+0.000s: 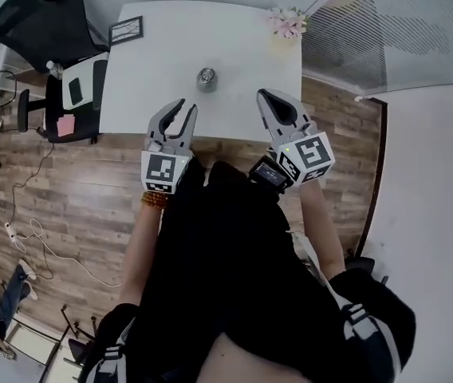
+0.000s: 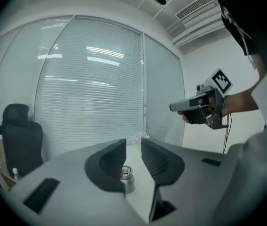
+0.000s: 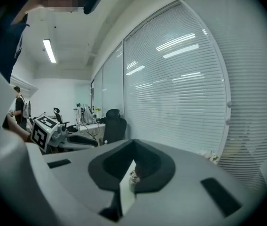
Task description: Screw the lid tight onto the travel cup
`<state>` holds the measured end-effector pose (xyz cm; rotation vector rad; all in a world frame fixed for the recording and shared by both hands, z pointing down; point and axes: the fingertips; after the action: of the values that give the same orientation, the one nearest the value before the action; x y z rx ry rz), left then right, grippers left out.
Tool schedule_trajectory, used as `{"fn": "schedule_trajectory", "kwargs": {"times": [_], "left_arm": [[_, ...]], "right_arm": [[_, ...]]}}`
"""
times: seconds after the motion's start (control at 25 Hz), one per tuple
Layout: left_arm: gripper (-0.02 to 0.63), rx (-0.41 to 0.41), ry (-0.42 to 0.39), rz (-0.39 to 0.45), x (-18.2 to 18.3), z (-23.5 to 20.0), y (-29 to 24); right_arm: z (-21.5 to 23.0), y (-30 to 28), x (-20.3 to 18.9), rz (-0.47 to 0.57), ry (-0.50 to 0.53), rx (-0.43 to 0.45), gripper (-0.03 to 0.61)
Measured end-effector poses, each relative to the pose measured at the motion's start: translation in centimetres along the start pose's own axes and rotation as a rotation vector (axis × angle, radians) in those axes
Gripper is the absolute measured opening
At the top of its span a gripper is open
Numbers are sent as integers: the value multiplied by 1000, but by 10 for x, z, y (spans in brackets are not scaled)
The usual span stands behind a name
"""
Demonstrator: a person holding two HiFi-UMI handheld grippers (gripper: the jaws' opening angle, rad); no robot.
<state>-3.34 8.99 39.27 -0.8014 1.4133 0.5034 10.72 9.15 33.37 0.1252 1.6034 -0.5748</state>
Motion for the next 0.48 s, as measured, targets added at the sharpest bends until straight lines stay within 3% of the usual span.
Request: {"fn": "schedule_trajectory", "kwargs": {"times": [0.2,0.48], "left_arm": [[143,-79,0,-28,-14,-23,-30],[252,-159,-24,-178,-49,-35,-67]], "right_arm": [[13,-32,4,-20,-4,-102,-2],[15,-92,-10,-106,66,-3,-2]]}}
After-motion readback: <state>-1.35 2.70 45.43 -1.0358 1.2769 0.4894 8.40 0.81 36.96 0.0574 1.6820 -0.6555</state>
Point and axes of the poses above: the fingertips, and each gripper's own axes: y backward along the fingers, z to its right, x out of its top, and after that the axes turned 6 degrees about -x, right-handed
